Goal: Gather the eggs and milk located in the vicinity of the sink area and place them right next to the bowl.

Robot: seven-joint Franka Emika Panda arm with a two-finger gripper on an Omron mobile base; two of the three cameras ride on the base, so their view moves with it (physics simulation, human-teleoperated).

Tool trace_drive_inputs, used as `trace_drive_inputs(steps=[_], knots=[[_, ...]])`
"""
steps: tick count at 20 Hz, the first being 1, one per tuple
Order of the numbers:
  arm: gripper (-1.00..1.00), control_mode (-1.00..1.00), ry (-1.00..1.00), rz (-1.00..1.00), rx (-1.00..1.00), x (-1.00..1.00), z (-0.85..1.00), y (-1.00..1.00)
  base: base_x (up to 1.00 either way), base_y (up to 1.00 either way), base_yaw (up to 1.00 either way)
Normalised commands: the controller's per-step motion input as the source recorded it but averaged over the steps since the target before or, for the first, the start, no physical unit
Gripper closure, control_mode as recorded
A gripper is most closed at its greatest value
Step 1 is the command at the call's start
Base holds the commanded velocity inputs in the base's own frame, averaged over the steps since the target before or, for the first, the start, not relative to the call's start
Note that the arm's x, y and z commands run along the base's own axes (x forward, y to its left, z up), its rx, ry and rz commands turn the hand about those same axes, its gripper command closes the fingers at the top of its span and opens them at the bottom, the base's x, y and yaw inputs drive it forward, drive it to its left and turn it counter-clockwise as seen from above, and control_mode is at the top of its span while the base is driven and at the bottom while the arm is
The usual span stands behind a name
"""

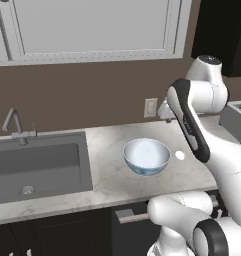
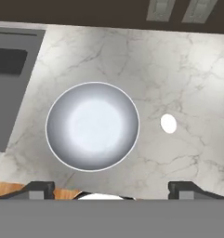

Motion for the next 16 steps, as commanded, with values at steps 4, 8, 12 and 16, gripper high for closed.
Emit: trace_drive_inputs(steps=[4, 8, 12, 16], knots=[[-1.00, -1.00, -0.01, 0.08, 0.00, -0.17, -0.22, -0.54, 0.00, 0.00, 0.00], [-1.00, -1.00, 0.00, 0.06, 0.04, 0.00, -0.08, -0.61, 0.00, 0.00, 0.00], [-1.00, -1.00, 0.00, 0.15, 0.06, 0.00, -0.07, -0.56, 0.00, 0.00, 0.00], [-1.00, -1.00, 0.00, 0.30, 0.06, -0.01, -0.17, -0.32, 0.00, 0.00, 0.00]])
